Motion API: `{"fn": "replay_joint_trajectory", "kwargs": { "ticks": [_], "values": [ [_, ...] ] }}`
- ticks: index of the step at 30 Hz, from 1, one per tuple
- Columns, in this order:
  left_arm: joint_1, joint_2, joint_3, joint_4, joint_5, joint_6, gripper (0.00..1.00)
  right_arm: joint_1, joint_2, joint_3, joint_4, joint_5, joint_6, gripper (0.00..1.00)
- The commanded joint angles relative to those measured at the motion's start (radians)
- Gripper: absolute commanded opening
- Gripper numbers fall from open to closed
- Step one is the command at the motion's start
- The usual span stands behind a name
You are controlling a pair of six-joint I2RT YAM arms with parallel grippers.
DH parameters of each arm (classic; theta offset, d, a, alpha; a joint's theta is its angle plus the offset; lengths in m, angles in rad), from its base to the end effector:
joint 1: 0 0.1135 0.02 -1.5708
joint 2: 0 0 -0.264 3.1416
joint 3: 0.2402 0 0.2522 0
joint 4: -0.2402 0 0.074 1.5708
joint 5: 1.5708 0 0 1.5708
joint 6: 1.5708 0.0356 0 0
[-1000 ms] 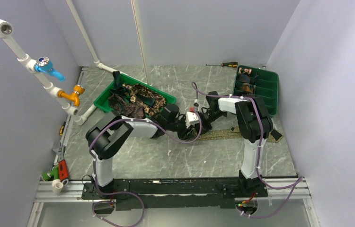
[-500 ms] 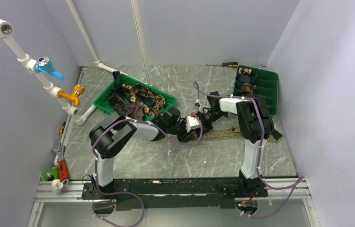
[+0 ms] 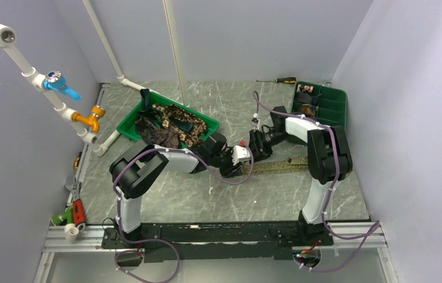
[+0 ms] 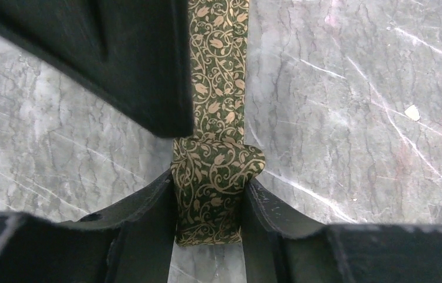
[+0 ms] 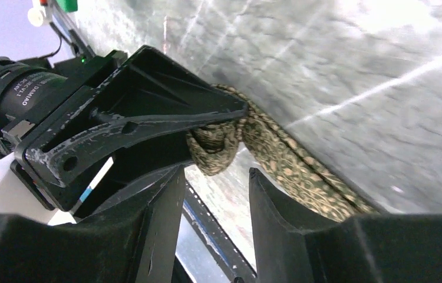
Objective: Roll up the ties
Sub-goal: Roll the tie at the center of the board.
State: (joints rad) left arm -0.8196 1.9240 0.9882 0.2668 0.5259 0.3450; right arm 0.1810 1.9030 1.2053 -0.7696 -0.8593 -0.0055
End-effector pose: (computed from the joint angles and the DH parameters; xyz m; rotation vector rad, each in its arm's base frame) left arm 0.2512 -0.2951 0.1346 1.4803 1.7156 -0.8436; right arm 0.3320 0.0882 0.1549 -0.3308 2.8150 1.3062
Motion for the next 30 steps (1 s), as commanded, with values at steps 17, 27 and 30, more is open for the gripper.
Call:
{"fn": "replay_joint_trajectory", "kwargs": {
  "ticks": [17,27,30],
  "values": [
    [0.013,0.07,0.0,-0.265,-0.063,0.006,0.46,0.076,0.057,-0.02,-0.027,-0.025,-0.022,0.5],
    [0.011,0.071,0.01,-0.265,-0.057,0.008,0.49,0.066,0.065,-0.002,-0.001,-0.118,0.004,0.04],
    [0.018,0.062,-0.001,-0.261,-0.047,0.012,0.56,0.064,0.075,0.02,-0.036,-0.056,-0.023,0.0]
  ]
}}
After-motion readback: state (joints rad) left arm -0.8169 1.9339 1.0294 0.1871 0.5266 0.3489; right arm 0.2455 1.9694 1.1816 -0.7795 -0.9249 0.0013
